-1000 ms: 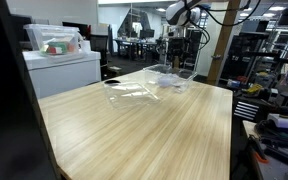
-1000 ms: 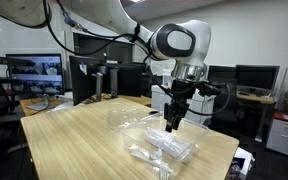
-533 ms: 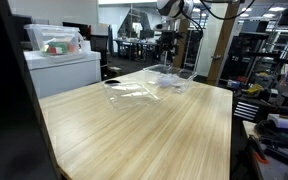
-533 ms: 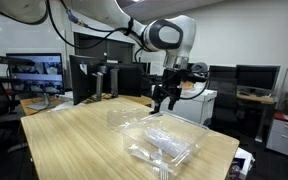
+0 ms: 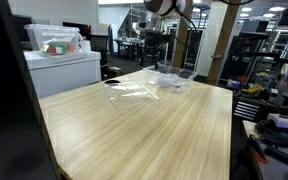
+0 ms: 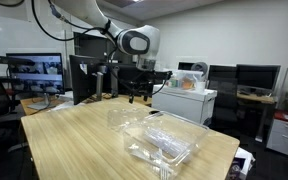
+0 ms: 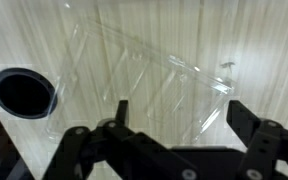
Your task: Put the fork in the container and the lid on top
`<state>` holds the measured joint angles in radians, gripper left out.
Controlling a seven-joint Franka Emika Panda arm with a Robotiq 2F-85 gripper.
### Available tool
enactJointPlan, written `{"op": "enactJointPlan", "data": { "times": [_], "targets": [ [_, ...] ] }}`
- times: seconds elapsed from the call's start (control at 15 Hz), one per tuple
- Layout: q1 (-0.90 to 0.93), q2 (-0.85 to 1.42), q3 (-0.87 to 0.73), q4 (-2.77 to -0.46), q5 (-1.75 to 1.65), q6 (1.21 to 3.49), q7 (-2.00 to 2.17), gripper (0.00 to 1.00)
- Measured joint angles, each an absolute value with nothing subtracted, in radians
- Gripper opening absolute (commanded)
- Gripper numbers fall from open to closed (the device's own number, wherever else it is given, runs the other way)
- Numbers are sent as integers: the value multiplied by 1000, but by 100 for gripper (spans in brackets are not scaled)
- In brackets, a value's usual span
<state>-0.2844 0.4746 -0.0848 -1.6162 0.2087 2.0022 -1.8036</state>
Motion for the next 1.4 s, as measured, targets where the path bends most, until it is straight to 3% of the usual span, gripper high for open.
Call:
{"op": "enactJointPlan", "data": {
  "times": [0.27,0.6,1.33,1.4],
  "targets": [
    [-244,447,-72,-1777,162,2097,-1801,100],
    [-225,453,-59,-1936,160,2396,-1676,100],
    [-181,535,-63,-1895,60,2514,-1169,100],
    [-182,559,-72,-1867,36,2511,-1129,75]
  ]
}}
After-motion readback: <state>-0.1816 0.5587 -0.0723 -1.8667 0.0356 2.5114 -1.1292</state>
